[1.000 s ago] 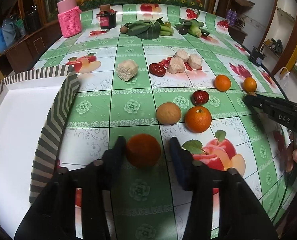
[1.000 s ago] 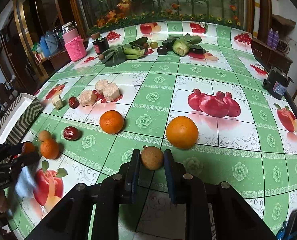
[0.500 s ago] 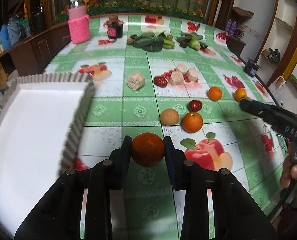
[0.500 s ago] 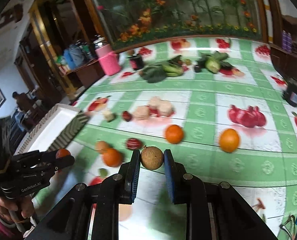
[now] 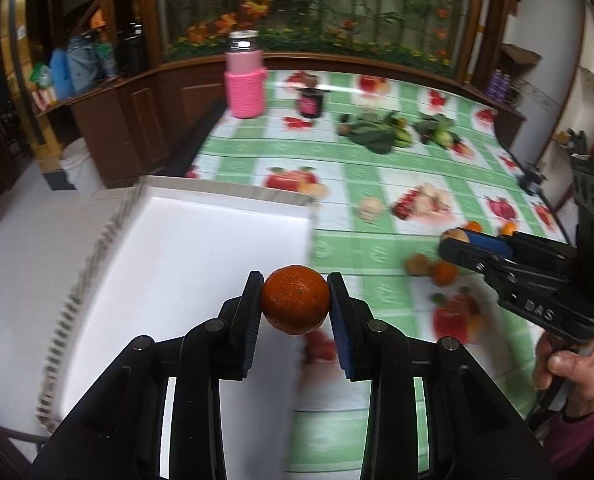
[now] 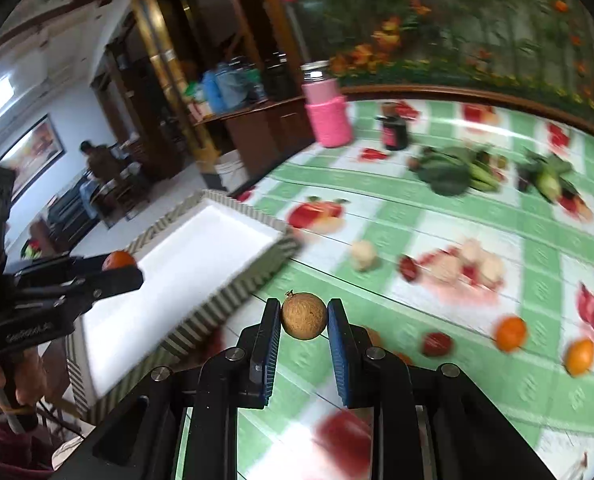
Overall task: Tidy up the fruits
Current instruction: 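Carry the tangerine with the left tool while the right tool carries the brown fruit to the white tray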
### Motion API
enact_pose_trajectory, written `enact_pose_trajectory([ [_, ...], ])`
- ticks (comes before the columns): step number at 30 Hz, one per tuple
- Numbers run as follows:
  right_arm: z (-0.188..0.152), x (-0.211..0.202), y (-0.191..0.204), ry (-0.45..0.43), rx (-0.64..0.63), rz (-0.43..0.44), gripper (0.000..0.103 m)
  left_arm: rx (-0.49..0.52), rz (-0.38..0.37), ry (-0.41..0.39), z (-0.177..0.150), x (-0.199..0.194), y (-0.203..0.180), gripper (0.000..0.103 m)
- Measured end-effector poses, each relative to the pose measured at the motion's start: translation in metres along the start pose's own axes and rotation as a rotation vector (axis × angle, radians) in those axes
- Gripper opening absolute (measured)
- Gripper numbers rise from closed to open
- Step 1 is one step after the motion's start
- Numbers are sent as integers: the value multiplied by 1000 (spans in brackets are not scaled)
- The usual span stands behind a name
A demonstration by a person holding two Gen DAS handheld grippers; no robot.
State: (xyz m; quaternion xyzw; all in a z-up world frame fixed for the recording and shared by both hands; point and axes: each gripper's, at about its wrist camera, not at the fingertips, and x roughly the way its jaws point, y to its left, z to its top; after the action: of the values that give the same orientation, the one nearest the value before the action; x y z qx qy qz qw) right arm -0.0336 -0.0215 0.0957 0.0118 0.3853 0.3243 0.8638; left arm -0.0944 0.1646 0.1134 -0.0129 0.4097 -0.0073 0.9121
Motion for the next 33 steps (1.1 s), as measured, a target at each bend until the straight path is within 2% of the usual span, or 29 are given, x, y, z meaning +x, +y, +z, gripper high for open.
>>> enact_pose_trajectory([
  [9,35,67,42,75,-98,60,23,-123,34,67,19,40,52,31],
  [18,50,133,56,172,-138,62,23,-213,59,144,29,89,83,32],
  [26,52,160,62,217,-173,70,23,-231,96,187,22,106,95,32],
  [29,48,165,64,240,-185,61,23,-255,73,201,18,110,101,32],
  [33,46,160,68,219,-209,45,27,-281,61,193,17,110,104,35],
])
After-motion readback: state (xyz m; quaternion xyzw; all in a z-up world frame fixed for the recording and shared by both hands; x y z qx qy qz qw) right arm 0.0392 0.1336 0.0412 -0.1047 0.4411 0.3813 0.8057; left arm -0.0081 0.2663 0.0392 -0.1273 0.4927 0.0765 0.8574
